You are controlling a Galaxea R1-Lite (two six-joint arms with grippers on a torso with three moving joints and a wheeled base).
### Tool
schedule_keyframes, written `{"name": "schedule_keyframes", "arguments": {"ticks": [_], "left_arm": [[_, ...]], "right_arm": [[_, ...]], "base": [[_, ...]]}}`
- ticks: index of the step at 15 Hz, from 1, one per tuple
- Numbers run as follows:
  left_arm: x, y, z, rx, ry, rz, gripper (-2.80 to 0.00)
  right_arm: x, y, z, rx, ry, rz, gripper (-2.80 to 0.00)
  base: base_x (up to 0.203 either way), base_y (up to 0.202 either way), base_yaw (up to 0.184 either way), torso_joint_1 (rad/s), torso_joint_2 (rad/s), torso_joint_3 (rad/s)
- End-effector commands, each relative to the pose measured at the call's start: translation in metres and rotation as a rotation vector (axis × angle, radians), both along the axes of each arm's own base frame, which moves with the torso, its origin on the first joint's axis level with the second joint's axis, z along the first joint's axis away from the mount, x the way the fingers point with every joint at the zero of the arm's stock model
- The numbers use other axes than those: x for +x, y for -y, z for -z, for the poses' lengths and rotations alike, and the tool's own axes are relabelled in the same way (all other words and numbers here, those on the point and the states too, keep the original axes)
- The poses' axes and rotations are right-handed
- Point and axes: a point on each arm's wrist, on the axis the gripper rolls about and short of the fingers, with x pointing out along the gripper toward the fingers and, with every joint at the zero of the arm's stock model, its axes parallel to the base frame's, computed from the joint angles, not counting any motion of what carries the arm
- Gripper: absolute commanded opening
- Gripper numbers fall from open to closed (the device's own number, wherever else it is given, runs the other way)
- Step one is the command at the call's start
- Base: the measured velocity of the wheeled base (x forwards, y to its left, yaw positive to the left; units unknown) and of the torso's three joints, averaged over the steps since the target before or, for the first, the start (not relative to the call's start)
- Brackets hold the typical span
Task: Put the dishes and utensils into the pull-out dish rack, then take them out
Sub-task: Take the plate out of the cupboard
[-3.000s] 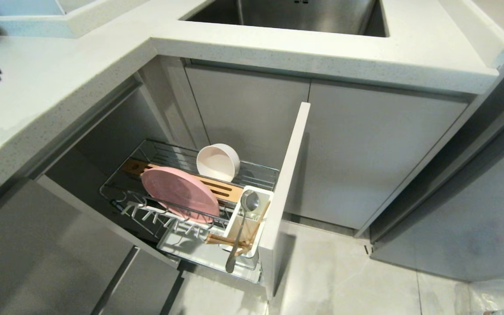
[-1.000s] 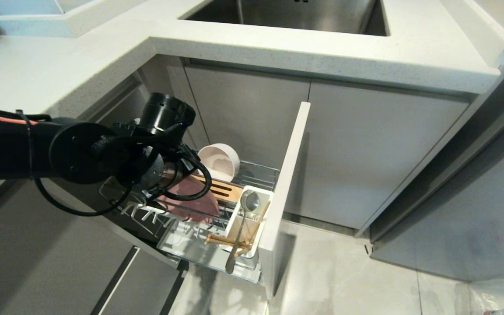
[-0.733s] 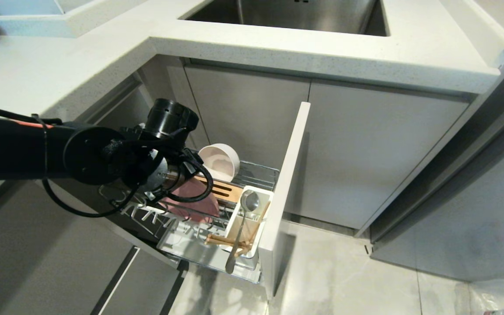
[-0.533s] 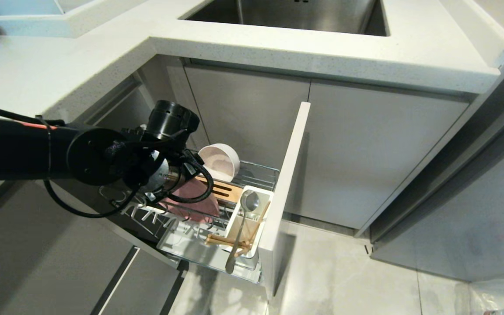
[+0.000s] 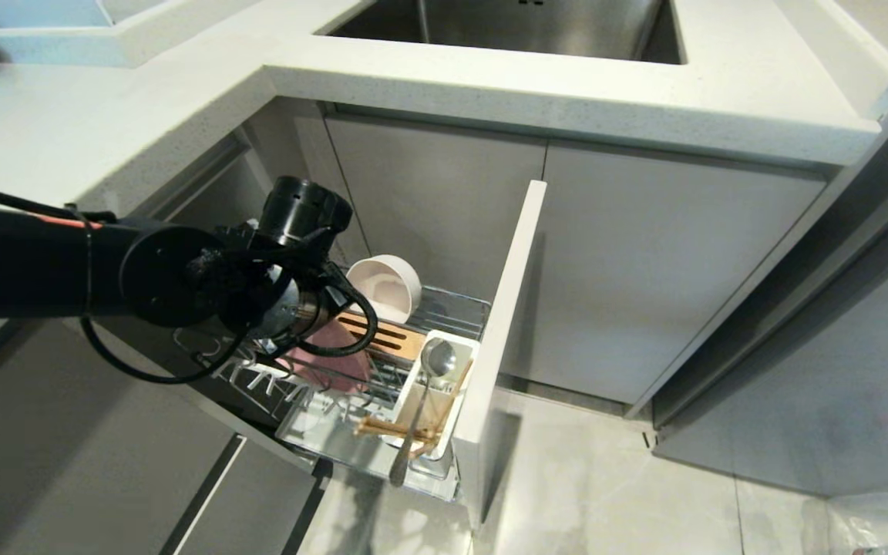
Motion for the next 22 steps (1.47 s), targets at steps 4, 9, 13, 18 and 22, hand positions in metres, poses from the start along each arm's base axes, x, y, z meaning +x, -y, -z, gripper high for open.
{"name": "schedule_keyframes", "arguments": {"ticks": [4, 9, 13, 18, 22], "left_arm": [[-0.001, 0.000, 0.000, 0.004, -0.004, 0.000, -2.80], [-0.020, 0.004, -0.023, -0.037, 0.055, 0.033, -2.80], [-0.051, 0.005, -0.055, -0.090, 0.142, 0.088, -2.80], [-0.096, 0.007, -0.089, -0.148, 0.176, 0.181, -2.80], [-0.158, 0.001, -0.126, -0.208, 0.213, 0.339, -2.80]], "right_arm": [[0.000, 0.000, 0.001, 0.000, -0.003, 0.000, -2.80], [0.000, 0.000, 0.001, 0.000, -0.003, 0.000, -2.80], [0.000, 0.000, 0.001, 0.000, -0.003, 0.000, -2.80], [0.000, 0.000, 0.001, 0.000, -0.003, 0.000, -2.80], [0.000, 0.000, 0.001, 0.000, -0.003, 0.000, -2.80]], "base": [[0.000, 0.000, 0.000, 0.000, 0.00, 0.000], [0.000, 0.000, 0.000, 0.000, 0.00, 0.000], [0.000, 0.000, 0.000, 0.000, 0.00, 0.000], [0.000, 0.000, 0.000, 0.000, 0.00, 0.000], [0.000, 0.000, 0.000, 0.000, 0.00, 0.000]]}}
